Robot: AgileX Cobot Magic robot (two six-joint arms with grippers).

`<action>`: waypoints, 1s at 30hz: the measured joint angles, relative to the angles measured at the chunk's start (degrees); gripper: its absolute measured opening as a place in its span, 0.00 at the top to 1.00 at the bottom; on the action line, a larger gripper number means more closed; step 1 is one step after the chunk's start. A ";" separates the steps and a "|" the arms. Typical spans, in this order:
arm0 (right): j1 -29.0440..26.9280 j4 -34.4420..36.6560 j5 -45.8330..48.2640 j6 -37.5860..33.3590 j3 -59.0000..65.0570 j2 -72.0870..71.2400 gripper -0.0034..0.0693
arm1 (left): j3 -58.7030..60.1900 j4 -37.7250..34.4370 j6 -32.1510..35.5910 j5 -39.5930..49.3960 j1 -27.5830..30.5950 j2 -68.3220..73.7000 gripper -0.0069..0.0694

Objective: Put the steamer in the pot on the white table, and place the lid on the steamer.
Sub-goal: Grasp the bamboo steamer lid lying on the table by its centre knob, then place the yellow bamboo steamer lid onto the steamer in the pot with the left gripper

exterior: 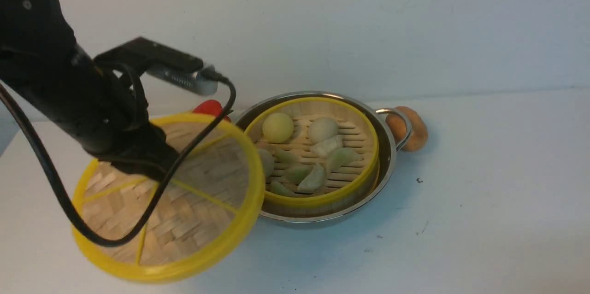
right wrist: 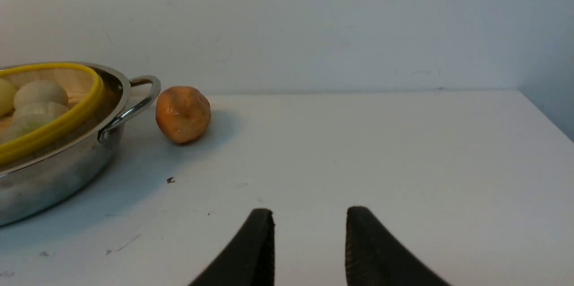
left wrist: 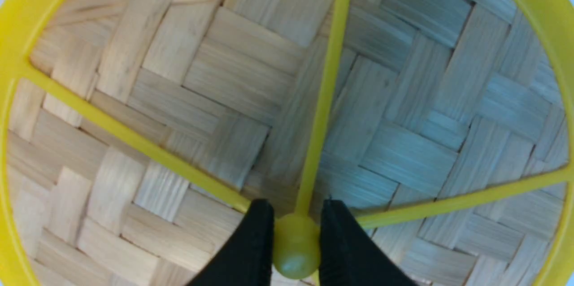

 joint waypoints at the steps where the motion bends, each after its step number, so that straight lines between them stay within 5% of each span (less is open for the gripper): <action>1: 0.00 0.00 0.00 0.00 0.00 0.00 0.62 | -1.41 -1.64 1.30 -0.86 -0.06 0.06 0.76; 8: 0.00 0.00 0.00 0.00 0.00 0.00 0.62 | -9.54 -9.91 6.60 -6.25 -3.64 6.58 0.76; 30: 0.00 0.00 0.00 0.00 0.00 0.00 0.62 | -26.73 -5.38 3.66 -12.33 -9.30 30.39 0.76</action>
